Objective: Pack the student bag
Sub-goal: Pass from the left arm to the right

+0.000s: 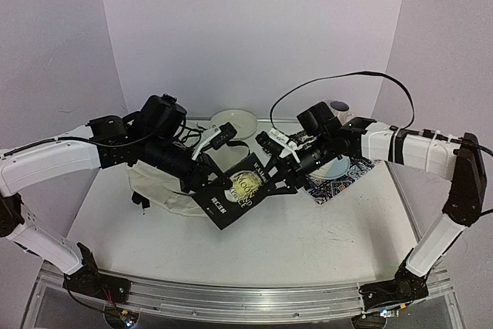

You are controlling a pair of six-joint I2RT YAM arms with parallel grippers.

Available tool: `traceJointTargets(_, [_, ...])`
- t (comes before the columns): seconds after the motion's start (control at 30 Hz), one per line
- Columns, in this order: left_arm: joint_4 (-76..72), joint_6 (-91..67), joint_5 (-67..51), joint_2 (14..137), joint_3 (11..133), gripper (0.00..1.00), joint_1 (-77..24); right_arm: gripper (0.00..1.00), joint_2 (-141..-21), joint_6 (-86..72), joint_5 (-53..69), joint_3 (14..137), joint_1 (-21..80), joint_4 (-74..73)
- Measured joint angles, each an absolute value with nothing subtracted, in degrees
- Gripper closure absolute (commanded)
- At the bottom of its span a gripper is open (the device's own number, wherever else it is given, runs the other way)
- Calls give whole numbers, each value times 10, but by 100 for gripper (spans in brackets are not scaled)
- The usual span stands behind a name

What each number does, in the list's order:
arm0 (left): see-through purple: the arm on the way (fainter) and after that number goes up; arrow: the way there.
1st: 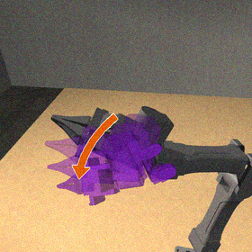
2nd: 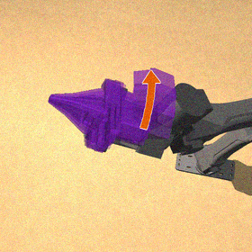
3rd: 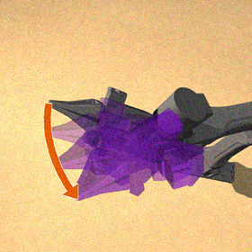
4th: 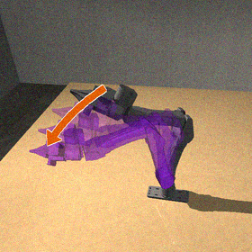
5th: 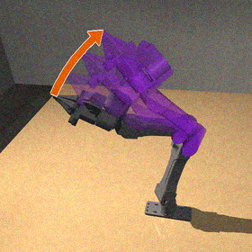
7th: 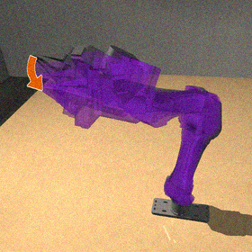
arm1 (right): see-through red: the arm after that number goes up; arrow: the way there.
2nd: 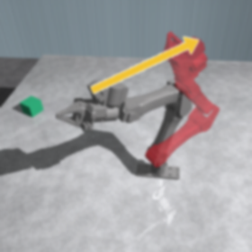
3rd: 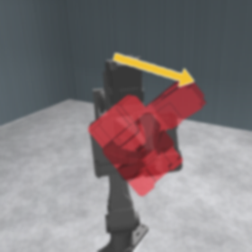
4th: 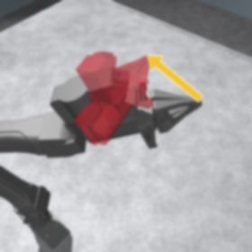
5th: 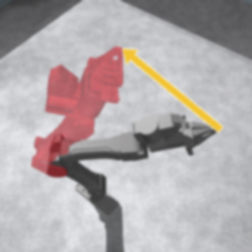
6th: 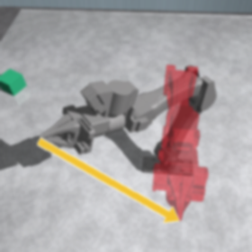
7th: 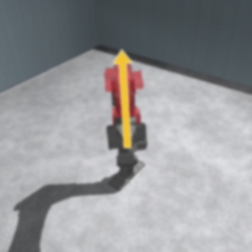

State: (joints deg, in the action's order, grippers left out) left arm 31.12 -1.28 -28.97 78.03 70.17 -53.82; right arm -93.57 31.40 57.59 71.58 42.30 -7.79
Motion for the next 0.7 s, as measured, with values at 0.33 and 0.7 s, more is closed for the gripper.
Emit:
traceJointTargets(0.33, [316, -1, -282, 785, 702, 99, -538, 99, -942, 330, 583, 723, 424, -98])
traceJointTargets(0.7, [330, 4, -216, 784, 705, 81, -540, 100, -956, 267, 553, 724, 424, -89])
